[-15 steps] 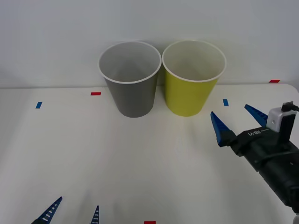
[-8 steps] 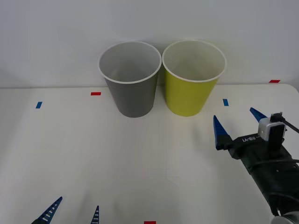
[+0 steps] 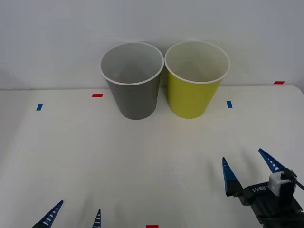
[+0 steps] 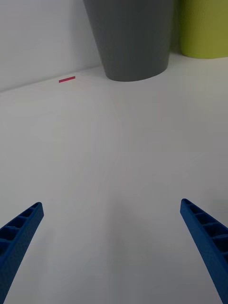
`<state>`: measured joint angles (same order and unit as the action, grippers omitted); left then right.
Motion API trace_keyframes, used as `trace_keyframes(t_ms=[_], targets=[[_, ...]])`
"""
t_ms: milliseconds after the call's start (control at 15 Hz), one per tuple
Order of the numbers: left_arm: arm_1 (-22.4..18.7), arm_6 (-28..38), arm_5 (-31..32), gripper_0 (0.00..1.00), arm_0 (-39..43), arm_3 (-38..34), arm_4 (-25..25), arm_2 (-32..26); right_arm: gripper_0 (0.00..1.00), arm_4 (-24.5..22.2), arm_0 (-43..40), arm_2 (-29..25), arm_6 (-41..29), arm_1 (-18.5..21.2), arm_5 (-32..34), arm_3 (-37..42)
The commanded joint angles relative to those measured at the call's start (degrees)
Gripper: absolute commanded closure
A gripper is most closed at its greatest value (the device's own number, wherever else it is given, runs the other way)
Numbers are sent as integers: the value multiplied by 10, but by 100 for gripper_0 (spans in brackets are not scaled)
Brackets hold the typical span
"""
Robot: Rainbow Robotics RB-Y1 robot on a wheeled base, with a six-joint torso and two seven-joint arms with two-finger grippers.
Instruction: Put cans in the gray bin and PET bottles in the light green bin.
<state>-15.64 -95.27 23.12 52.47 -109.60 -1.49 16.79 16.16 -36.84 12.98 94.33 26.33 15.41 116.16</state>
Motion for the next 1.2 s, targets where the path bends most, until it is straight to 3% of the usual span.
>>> trace_keyframes(t_ms=[67,267,667,1200], targets=[[0,0,0,0,0,0,0,0,0,-10,-78,6,2,14,50,-8],[0,0,0,0,0,0,0,0,0,-46,-100,12,-10,7,122,-75],[0,0,0,0,0,0,0,0,0,-50,-170,20,-24,8,122,-75],[0,0,0,0,0,0,0,0,0,-48,-183,26,-40,7,122,-75]])
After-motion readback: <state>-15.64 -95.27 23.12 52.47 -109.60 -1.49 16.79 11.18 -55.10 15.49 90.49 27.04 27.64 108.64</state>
